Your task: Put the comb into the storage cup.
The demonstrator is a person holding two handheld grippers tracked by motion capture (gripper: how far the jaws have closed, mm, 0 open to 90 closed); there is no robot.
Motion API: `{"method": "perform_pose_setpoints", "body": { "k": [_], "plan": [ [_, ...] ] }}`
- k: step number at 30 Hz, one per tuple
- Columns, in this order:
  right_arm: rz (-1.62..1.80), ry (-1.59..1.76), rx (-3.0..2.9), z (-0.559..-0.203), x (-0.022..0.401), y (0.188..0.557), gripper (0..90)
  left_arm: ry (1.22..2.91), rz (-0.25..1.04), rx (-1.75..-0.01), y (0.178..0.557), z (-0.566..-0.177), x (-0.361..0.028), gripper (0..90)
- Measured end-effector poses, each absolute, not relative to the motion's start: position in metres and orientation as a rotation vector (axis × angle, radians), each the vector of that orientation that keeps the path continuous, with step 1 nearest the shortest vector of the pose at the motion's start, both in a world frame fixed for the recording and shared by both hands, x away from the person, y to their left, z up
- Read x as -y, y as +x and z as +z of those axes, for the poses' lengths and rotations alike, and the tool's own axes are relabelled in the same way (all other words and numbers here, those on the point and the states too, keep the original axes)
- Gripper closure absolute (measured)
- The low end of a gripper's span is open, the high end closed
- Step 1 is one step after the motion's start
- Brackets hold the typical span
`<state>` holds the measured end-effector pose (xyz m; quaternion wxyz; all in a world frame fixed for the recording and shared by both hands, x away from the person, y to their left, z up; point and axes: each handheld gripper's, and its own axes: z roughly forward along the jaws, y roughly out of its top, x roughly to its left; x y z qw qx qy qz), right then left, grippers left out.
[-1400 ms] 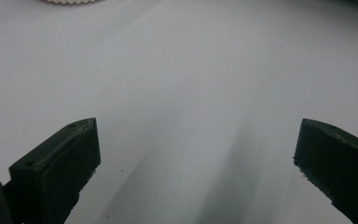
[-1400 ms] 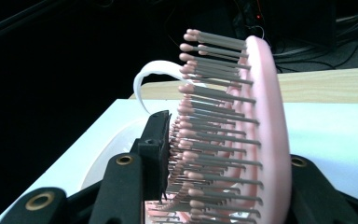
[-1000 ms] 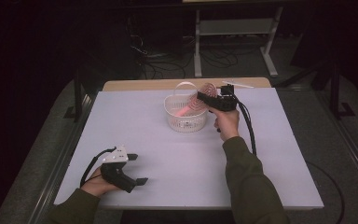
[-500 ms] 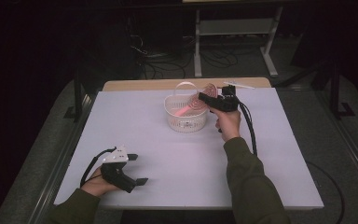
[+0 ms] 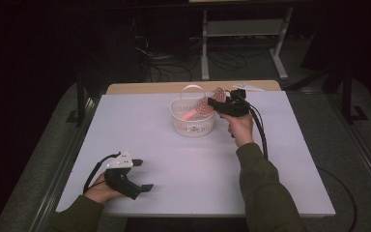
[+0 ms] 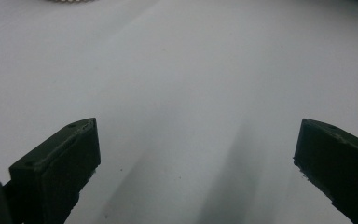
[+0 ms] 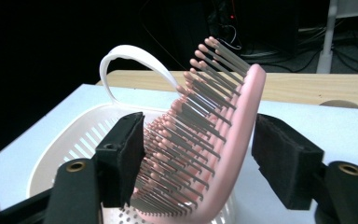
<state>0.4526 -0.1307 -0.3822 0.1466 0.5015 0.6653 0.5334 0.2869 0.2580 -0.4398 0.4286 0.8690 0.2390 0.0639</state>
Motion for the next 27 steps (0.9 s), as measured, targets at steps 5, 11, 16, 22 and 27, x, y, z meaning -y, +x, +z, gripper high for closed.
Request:
{"method": "perform_pose_setpoints", "body": {
  "k": [5, 11, 16, 22, 27],
  "plan": [
    [1.511, 1.397, -1.950, -0.381, 0.133, 0.451, 29.0, 2.169, 0.160, -0.598, 0.287, -0.440, -0.258, 0.5],
    [1.500, 1.380, -1.978, -0.380, 0.136, 0.448, 21.4, 2.162, 0.166, -0.605, 0.287, -0.439, -0.258, 0.5],
    [1.486, 1.351, -2.023, -0.379, 0.140, 0.446, 13.5, 2.164, 0.176, -0.609, 0.287, -0.438, -0.258, 0.5],
    [1.495, 1.297, -2.050, -0.376, 0.142, 0.443, 7.0, 2.169, 0.178, -0.613, 0.286, -0.439, -0.259, 0.5],
    [1.478, 1.264, -2.074, -0.375, 0.142, 0.439, 0.7, 2.151, 0.190, -0.612, 0.285, -0.438, -0.260, 0.5]
  ]
}}
